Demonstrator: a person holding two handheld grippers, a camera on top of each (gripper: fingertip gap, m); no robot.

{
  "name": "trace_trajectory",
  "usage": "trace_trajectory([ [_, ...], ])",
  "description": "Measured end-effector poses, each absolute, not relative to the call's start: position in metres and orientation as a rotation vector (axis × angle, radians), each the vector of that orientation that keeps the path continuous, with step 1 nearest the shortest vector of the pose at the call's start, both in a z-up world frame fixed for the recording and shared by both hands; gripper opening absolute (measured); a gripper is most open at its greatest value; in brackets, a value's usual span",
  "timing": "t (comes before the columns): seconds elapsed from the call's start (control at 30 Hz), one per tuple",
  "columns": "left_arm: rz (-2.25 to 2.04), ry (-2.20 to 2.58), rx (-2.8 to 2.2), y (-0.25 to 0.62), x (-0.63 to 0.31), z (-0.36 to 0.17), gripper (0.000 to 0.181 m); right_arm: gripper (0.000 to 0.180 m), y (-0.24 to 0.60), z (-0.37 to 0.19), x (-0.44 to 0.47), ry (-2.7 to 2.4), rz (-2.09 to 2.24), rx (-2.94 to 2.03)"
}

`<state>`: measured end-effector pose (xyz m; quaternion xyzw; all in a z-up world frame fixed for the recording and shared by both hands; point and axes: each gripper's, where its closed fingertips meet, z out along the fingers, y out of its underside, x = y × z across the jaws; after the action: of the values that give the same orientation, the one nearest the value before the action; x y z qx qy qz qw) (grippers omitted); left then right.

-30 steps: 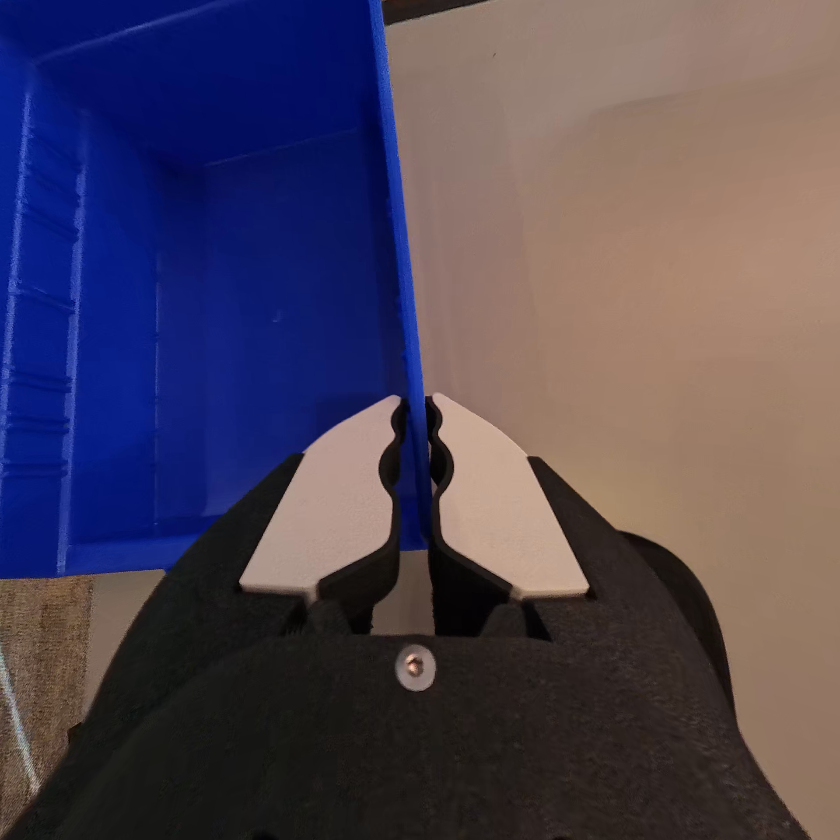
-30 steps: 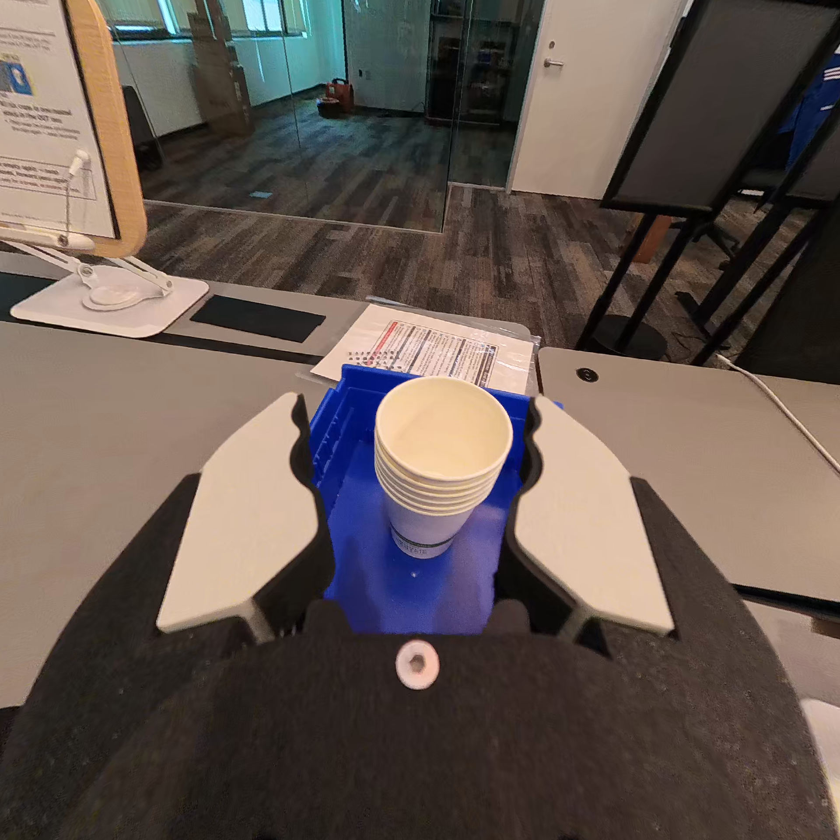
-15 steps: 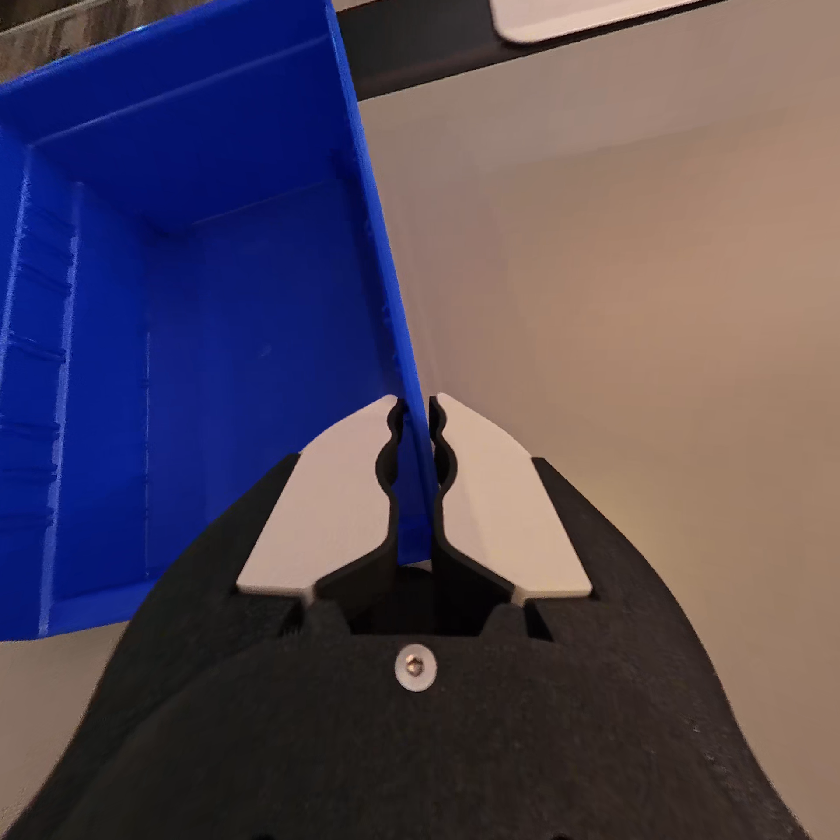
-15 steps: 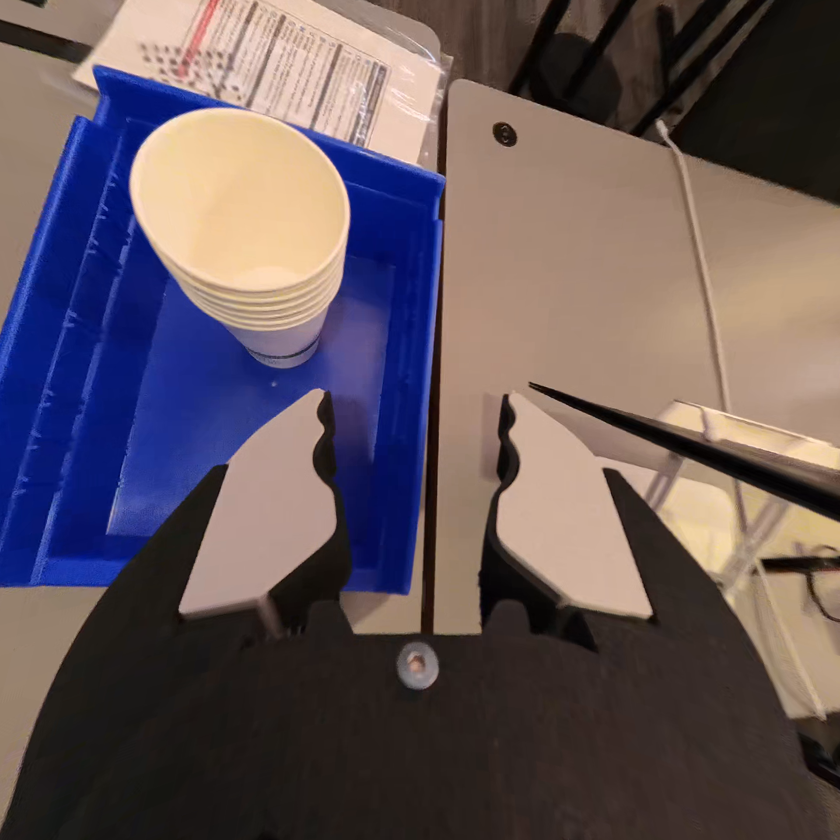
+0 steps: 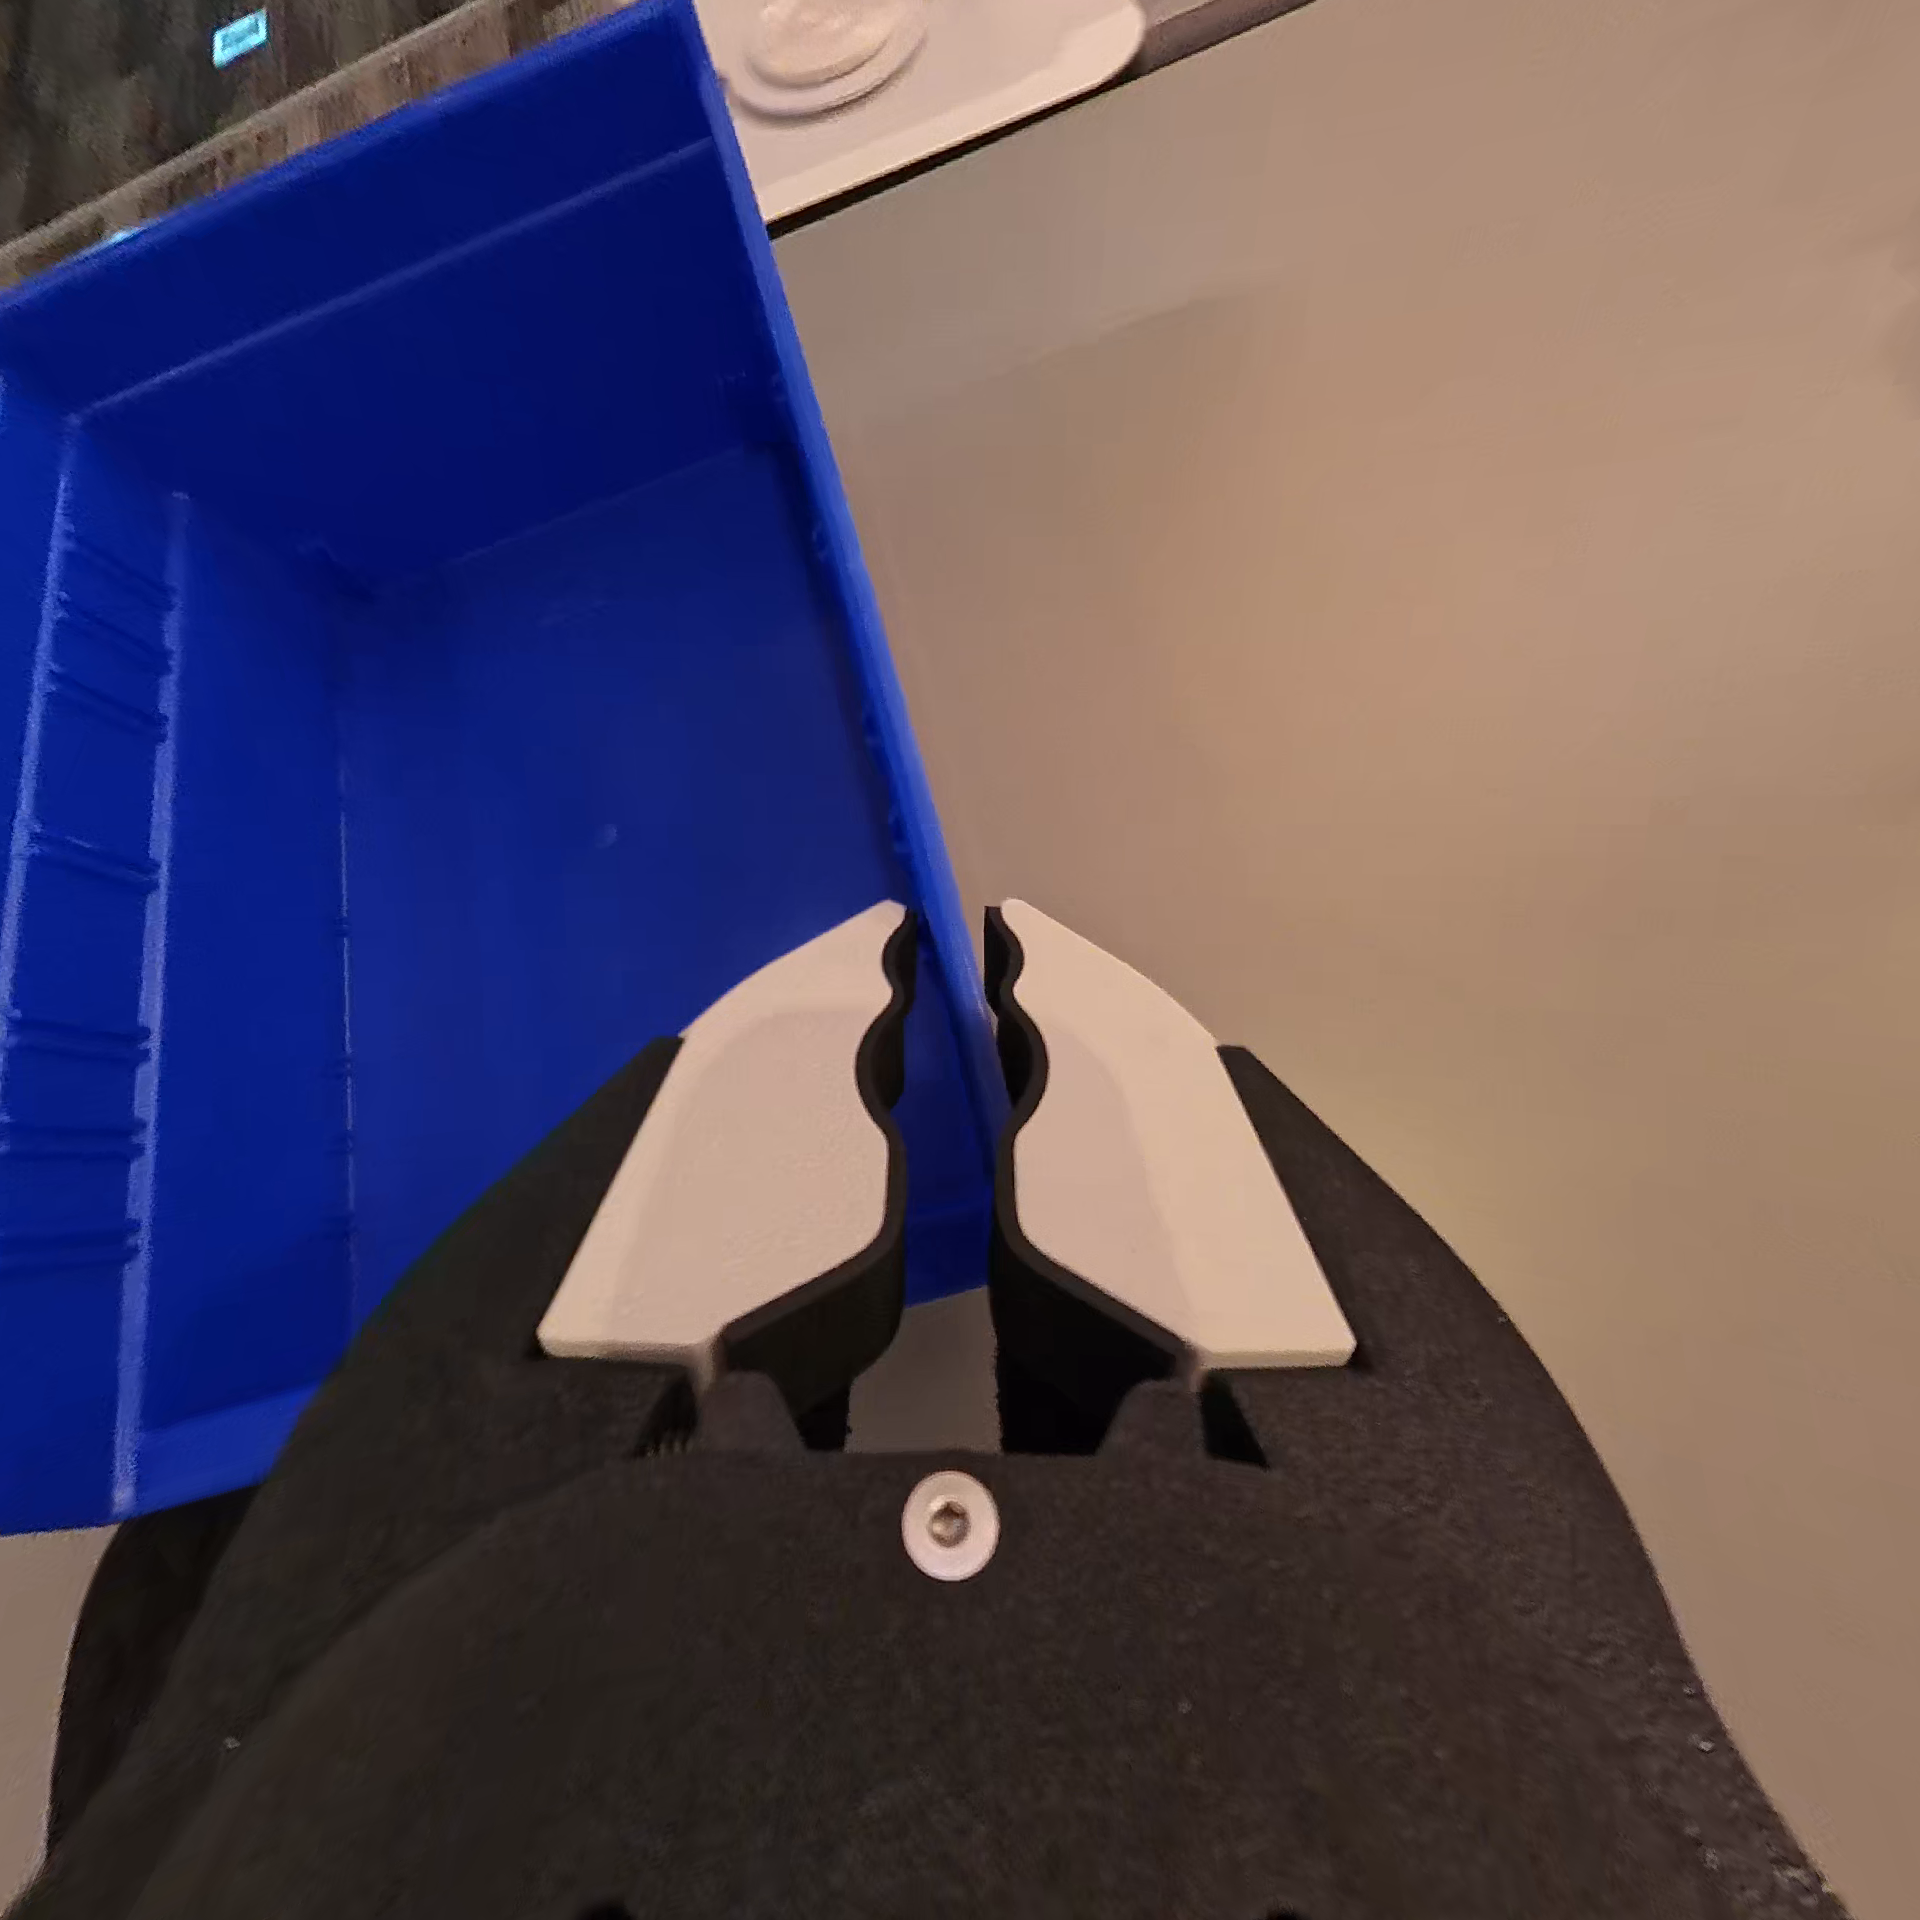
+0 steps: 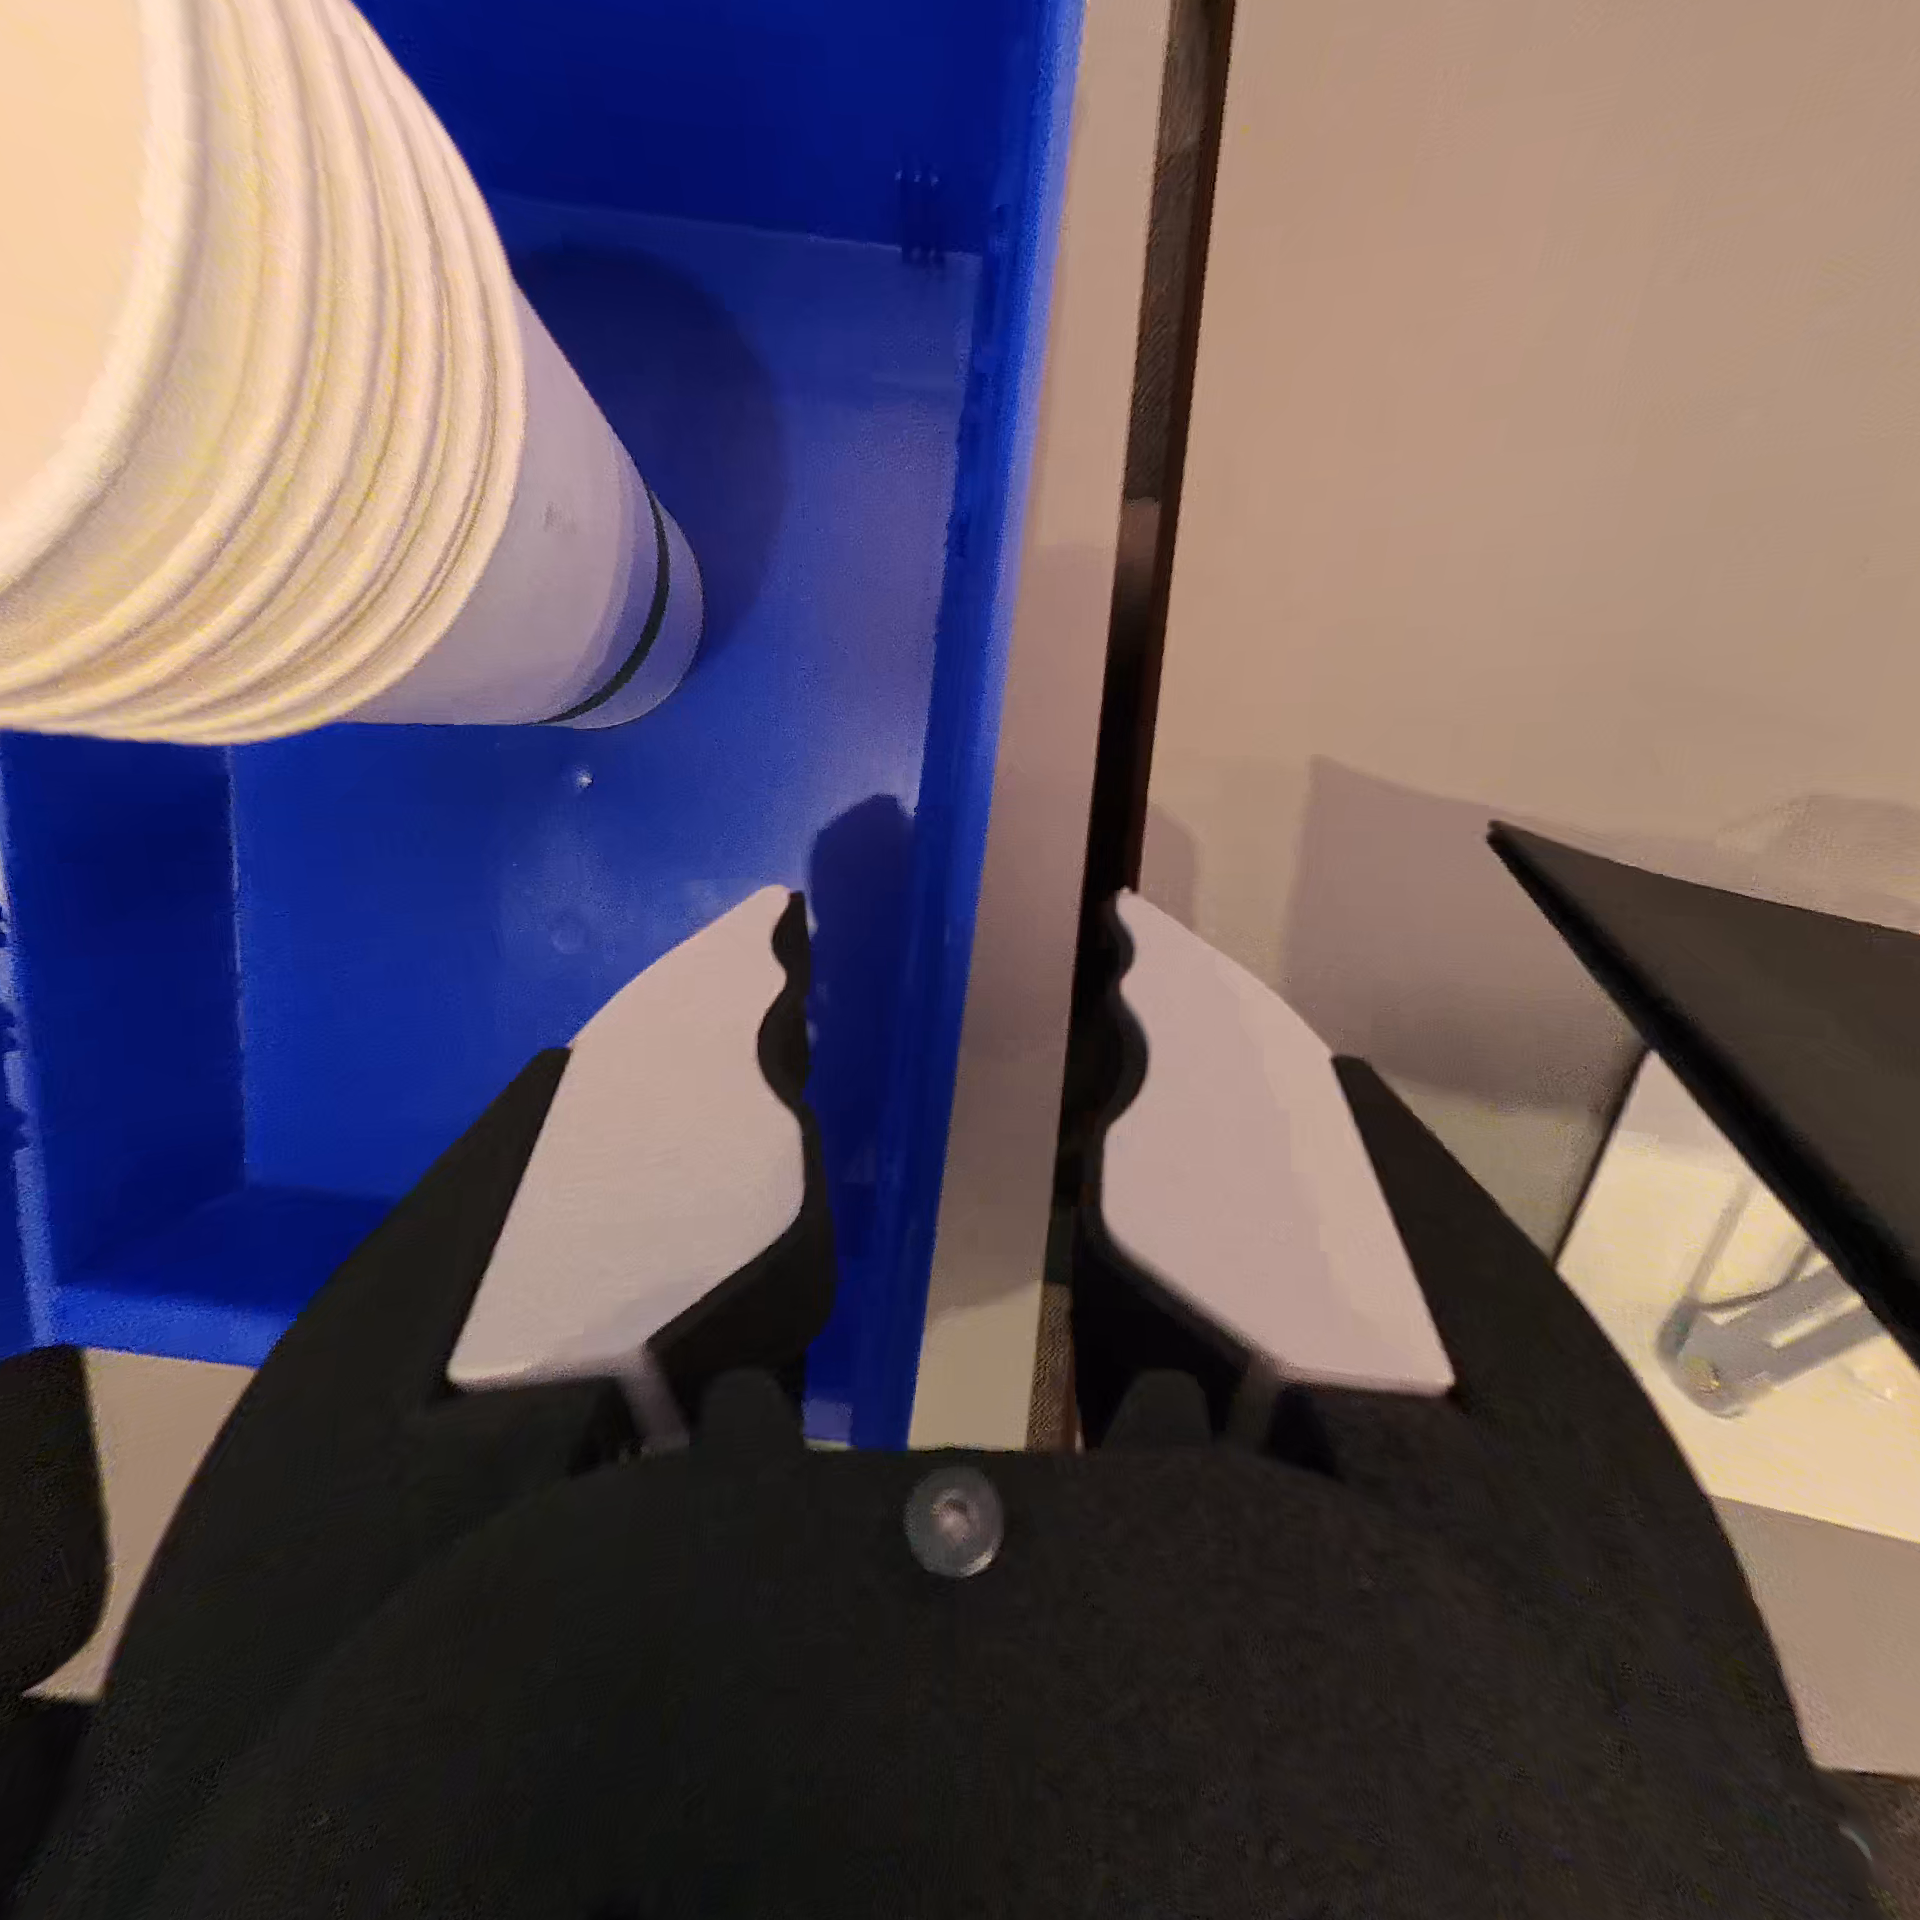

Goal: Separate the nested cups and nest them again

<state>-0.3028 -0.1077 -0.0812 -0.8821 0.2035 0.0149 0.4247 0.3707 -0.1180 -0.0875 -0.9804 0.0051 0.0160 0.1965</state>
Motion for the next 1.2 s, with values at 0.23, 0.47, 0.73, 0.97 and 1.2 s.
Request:
trace_trajectory([
  [0.23, 0.046, 0.601, -2.171, -0.117, -0.252, -0.082, 0.013, 0.026, -0.108, -0.104, 0.362, 0.134, 0.105, -2.859],
  [0.47, 0.019, 0.670, -2.155, -0.126, -0.215, -0.083, 0.014, 0.025, -0.102, -0.115, 0.361, 0.161, 0.031, -2.907],
  [0.73, -0.012, 0.802, -2.093, -0.141, -0.153, -0.085, 0.024, 0.005, -0.100, -0.116, 0.344, 0.196, 0.160, -2.899],
  [0.97, -0.043, 0.900, -2.055, -0.151, -0.111, -0.087, 0.029, 0.004, -0.098, -0.123, 0.332, 0.252, 0.180, -2.941],
  [1.2, -0.261, 0.877, -1.972, -0.178, -0.105, -0.057, 0.057, 0.005, -0.102, -0.123, 0.326, 0.328, 0.273, -2.926],
])
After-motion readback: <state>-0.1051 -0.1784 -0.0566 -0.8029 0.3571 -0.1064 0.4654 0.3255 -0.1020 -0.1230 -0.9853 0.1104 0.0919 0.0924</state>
